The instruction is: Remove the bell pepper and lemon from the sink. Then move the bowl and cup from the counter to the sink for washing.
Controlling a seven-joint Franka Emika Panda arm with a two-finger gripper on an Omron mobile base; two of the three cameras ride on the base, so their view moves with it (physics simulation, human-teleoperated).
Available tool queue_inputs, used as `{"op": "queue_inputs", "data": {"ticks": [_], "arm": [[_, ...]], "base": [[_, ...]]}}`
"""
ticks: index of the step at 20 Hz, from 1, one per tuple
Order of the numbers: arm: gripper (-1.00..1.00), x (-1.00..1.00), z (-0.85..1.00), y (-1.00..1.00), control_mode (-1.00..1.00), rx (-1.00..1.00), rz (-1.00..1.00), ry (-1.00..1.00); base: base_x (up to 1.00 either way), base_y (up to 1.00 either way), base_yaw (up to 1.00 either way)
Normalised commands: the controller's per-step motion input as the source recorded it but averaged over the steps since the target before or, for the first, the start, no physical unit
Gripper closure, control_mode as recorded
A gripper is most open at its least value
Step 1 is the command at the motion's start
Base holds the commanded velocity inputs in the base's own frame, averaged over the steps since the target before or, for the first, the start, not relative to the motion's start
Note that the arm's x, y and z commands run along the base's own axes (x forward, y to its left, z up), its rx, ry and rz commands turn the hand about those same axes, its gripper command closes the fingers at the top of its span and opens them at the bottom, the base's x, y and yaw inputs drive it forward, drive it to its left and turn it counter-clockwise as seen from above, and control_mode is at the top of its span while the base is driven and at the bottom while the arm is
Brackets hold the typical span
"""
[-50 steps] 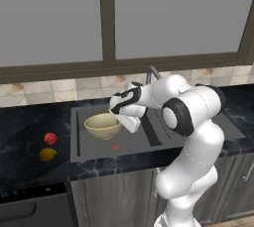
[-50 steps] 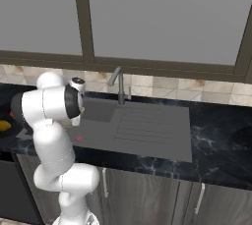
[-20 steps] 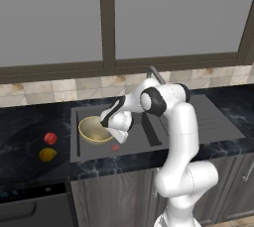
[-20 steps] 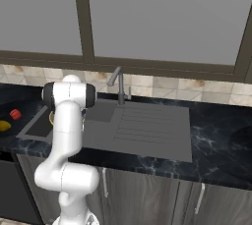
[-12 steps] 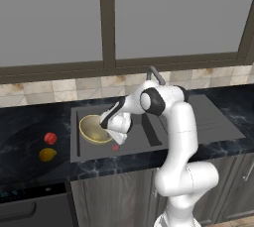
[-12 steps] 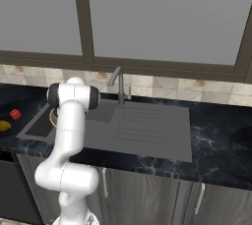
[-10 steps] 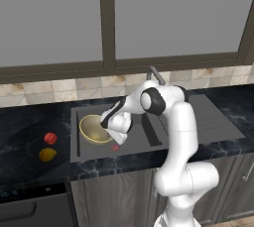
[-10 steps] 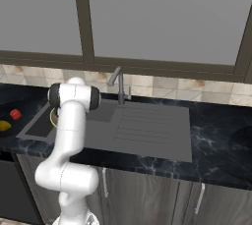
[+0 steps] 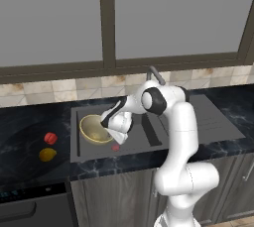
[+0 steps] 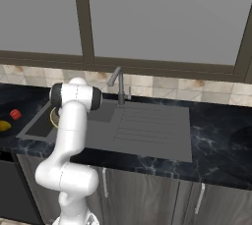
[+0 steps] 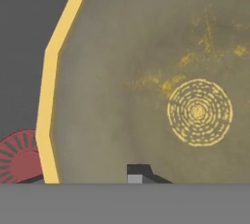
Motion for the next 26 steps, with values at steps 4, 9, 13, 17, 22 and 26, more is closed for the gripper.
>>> {"op": "queue_inputs", "data": {"ticks": [4,9,13,17,22,26], "arm": [[1.0,0.07,0.14,0.04,-1.0,0.0,0.0,0.0],[1.0,0.04,0.2,0.11,-1.0,0.0,0.0,0.0],[1.0,0.02,0.2,0.06,-1.0,0.0,0.0,0.0],[-1.0,0.03,0.2,0.0,-1.0,-0.01,0.0,0.0],[-1.0,0.04,0.17,0.0,-1.0,-0.02,0.0,0.0],[-1.0,0.03,0.2,0.0,-1.0,0.0,0.0,0.0]], "base": [[0.0,0.0,0.0],[0.0,0.0,0.0],[0.0,0.0,0.0],[0.0,0.0,0.0],[0.0,0.0,0.0],[0.0,0.0,0.0]]}}
